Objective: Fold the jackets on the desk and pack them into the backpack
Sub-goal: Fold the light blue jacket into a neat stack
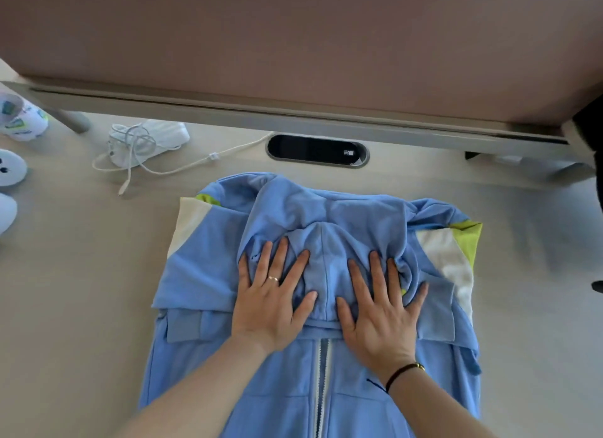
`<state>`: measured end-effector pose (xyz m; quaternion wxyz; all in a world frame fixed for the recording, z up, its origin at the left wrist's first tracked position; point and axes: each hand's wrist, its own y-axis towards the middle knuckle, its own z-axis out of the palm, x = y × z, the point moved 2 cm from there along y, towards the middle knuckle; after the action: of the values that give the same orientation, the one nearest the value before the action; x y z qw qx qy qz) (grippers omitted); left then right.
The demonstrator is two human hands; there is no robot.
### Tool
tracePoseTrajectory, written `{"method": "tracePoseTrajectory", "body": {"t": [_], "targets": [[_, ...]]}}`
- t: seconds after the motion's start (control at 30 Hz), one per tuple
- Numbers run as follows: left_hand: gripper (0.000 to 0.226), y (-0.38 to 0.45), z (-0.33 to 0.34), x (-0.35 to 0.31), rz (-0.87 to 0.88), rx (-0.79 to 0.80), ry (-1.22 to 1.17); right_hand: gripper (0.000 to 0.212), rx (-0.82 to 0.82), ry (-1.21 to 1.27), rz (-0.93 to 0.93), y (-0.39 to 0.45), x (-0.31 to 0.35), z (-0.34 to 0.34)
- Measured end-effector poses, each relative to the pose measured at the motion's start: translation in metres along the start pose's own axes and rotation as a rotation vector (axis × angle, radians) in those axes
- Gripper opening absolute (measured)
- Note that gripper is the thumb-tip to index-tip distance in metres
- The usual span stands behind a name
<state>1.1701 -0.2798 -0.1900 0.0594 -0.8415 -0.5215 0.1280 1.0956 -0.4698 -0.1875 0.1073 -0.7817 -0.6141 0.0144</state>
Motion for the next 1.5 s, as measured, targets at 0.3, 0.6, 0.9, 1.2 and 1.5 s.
{"method": "tracePoseTrajectory", "body": {"t": [0.3,0.6,0.9,1.2,1.5], "targets": [[0.062,0.118,-0.039,0.000,-0.020,0.184,0.029,0.071,0.159,0.042,0.009,0.125,-0.031,-0.038],[0.067,-0.022,-0.003,-0.011,-0.060,0.113,0.004,0.071,0.088,0.094,-0.091,-0.009,-0.022,-0.005],[0.066,-0.187,0.039,0.000,-0.116,0.258,0.040,0.067,0.106,0.147,-0.177,-0.157,-0.037,0.029],[0.088,-0.234,0.032,0.022,-0.246,0.257,-0.006,0.064,0.214,0.082,-0.103,-0.200,-0.054,0.026],[0.086,-0.280,0.034,0.030,-0.081,0.279,0.049,0.085,0.259,0.025,-0.150,-0.258,-0.040,0.030]]}}
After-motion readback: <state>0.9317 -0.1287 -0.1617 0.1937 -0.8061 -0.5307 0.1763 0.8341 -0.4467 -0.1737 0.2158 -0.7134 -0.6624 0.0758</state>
